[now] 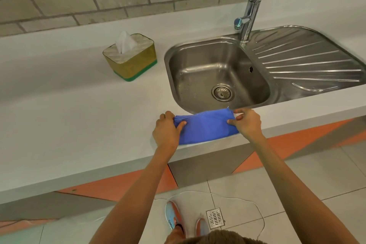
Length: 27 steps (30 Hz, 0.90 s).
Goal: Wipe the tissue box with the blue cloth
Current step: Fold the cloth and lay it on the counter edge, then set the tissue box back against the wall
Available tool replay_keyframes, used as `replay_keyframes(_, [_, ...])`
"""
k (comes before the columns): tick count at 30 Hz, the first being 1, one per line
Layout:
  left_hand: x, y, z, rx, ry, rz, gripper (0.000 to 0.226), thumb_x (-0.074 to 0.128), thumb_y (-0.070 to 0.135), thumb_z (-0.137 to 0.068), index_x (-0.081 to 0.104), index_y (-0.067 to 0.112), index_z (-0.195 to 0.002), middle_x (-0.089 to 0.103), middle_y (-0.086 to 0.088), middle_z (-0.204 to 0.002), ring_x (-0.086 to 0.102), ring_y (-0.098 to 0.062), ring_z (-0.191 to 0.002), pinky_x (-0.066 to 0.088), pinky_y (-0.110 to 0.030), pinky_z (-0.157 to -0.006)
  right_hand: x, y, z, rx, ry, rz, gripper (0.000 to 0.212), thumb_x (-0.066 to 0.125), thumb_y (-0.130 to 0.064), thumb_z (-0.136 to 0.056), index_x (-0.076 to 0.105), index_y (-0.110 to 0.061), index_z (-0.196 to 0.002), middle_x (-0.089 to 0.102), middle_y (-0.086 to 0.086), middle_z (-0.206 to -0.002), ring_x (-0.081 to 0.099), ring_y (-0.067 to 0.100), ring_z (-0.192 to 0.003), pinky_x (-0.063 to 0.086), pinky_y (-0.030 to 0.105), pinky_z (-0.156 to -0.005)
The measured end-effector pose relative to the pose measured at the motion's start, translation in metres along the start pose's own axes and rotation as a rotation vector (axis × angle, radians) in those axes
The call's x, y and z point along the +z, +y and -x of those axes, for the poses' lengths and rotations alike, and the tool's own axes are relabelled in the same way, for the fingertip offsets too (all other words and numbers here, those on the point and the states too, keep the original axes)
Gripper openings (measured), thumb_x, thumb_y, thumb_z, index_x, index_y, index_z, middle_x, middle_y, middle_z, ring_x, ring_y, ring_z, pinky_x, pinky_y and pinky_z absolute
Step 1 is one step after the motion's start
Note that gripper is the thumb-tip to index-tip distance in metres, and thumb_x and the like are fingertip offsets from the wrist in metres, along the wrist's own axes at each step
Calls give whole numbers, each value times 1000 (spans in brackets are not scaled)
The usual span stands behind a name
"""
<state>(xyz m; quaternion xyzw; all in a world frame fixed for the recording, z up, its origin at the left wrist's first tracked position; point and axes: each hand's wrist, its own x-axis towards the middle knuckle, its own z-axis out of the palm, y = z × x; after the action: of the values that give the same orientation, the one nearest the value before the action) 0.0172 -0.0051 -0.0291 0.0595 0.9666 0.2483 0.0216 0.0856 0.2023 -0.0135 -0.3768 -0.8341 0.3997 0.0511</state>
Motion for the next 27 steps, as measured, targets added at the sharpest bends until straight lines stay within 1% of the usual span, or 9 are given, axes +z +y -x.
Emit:
replay_keyframes(3, [-5, 0, -2, -31, 34, 74, 45, 58, 45, -85, 52, 11, -114, 59, -10, -115, 60, -27, -101, 48, -36, -73, -2, -1, -1, -34, 33, 19, 54, 76, -22, -74, 57, -5, -122, 63, 18, -115, 60, 32, -104, 45, 35, -85])
replay_keyframes(5, [-11, 0, -6, -80, 63, 162, 46, 56, 45, -86, 51, 11, -117, 61, -11, -116, 61, -28, -102, 48, -37, -78, -1, -7, -3, -90, 80, 17, 49, 73, -24, -76, 58, -7, -120, 60, 17, -119, 60, 32, -106, 46, 37, -88])
replay_keyframes(11, [-41, 4, -32, -195, 110, 392, 42, 50, 46, -90, 53, 12, -113, 67, -11, -107, 62, -28, -100, 46, -35, -86, 13, -46, -15, -235, 67, -22, 43, 70, -21, -79, 60, -9, -119, 62, 16, -118, 56, 27, -111, 42, 29, -87])
replay_keyframes(13, [-53, 1, -43, -226, 116, 485, 40, 49, 44, -91, 53, 12, -113, 67, -12, -109, 62, -28, -100, 48, -37, -92, 22, -64, -20, -239, 24, -74, 41, 71, -20, -78, 62, -7, -116, 66, 14, -110, 60, 26, -104, 45, 31, -87])
replay_keyframes(15, [-65, -4, -55, -243, 115, 558, 38, 49, 42, -92, 52, 11, -114, 65, -15, -114, 62, -30, -102, 51, -43, -95, 34, -83, -26, -248, -30, -124, 39, 71, -19, -77, 63, -6, -113, 65, 13, -100, 60, 22, -90, 47, 34, -88])
replay_keyframes(18, [-83, -16, -74, -263, 105, 617, 37, 46, 39, -93, 50, 10, -117, 63, -16, -118, 62, -32, -104, 51, -46, -96, 53, -115, -39, -280, -90, -152, 34, 70, -19, -78, 66, -7, -109, 69, 13, -101, 59, 19, -83, 48, 34, -87])
replay_keyframes(20, [-94, -26, -88, -274, 99, 673, 35, 46, 36, -94, 50, 10, -116, 64, -16, -115, 64, -30, -98, 52, -43, -92, 64, -137, -49, -300, -112, -161, 31, 69, -20, -79, 67, -9, -107, 70, 11, -98, 57, 15, -83, 47, 35, -90])
replay_keyframes(24, [-119, -43, -119, -354, 74, 897, 27, 45, 28, -95, 48, 9, -114, 62, -15, -100, 59, -18, -69, 48, -27, -62, 86, -178, -66, -315, -148, -246, 31, 66, -19, -82, 66, -6, -109, 65, 9, -89, 57, 16, -85, 48, 35, -90])
replay_keyframes(27, [-134, -55, -141, -459, -23, 1081, 31, 42, 27, -96, 46, 9, -121, 59, -12, -102, 58, -17, -70, 49, -27, -60, 104, -199, -75, -284, -178, -323, 37, 64, -21, -83, 62, -5, -116, 62, 7, -90, 61, 23, -90, 48, 39, -92])
